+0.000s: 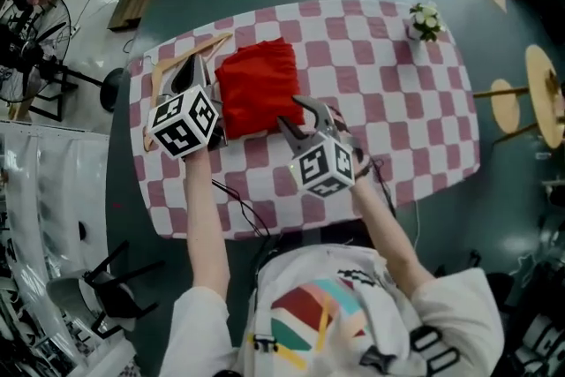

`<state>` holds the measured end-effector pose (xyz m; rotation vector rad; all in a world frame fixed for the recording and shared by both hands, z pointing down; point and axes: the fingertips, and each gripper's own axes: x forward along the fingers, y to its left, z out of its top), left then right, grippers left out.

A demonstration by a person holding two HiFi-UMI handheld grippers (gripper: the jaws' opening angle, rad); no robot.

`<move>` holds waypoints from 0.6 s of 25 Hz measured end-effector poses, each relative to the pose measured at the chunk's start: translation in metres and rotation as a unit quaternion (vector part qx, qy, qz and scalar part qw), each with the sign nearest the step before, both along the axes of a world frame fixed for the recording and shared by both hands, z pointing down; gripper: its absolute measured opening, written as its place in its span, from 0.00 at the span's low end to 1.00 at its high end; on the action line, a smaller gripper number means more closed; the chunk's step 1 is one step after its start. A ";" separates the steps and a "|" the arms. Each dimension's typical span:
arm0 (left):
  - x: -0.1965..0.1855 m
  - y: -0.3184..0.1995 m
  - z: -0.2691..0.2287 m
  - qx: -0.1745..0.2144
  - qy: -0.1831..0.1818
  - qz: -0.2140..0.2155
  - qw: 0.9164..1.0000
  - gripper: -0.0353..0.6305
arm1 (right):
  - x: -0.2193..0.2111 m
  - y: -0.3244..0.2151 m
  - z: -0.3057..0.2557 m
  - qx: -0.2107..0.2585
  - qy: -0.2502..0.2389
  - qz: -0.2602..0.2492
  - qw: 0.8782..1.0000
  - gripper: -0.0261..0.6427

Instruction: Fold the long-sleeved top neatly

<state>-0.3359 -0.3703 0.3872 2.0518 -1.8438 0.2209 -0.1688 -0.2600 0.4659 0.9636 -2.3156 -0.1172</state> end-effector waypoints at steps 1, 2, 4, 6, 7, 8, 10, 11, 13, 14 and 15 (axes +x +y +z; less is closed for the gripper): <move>0.009 0.010 -0.018 0.027 -0.007 0.009 1.000 0.07 | 0.005 0.000 -0.014 0.007 -0.015 0.013 1.000 0.27; 0.019 0.020 -0.035 0.054 -0.012 0.019 0.998 0.07 | 0.010 0.001 -0.030 0.014 -0.032 0.027 0.999 0.27; 0.038 0.043 -0.068 0.102 -0.017 0.035 0.994 0.06 | 0.021 0.004 -0.059 0.026 -0.071 0.055 0.996 0.27; 0.052 0.070 -0.098 0.144 -0.019 0.043 0.988 0.06 | 0.034 0.011 -0.082 0.031 -0.116 0.088 0.989 0.25; 0.057 0.084 -0.110 0.161 -0.020 0.044 0.986 0.06 | 0.041 0.016 -0.093 0.035 -0.137 0.104 0.985 0.22; 0.062 0.099 -0.119 0.175 -0.023 0.046 0.983 0.06 | 0.049 0.021 -0.102 0.039 -0.156 0.119 0.980 0.21; 0.070 0.129 -0.130 0.195 -0.035 0.049 0.979 0.06 | 0.063 0.036 -0.117 0.048 -0.183 0.140 0.972 0.19; 0.074 0.142 -0.131 0.200 -0.043 0.051 0.978 0.06 | 0.070 0.044 -0.123 0.053 -0.192 0.148 0.969 0.17; 0.077 0.166 -0.127 0.198 -0.057 0.053 0.977 0.06 | 0.083 0.059 -0.131 0.064 -0.211 0.168 0.961 0.15; 0.077 0.176 -0.123 0.193 -0.060 0.052 0.978 0.06 | 0.089 0.066 -0.134 0.070 -0.222 0.180 0.956 0.14; 0.077 0.186 -0.119 0.187 -0.061 0.050 0.979 0.06 | 0.095 0.072 -0.137 0.075 -0.230 0.192 0.951 0.13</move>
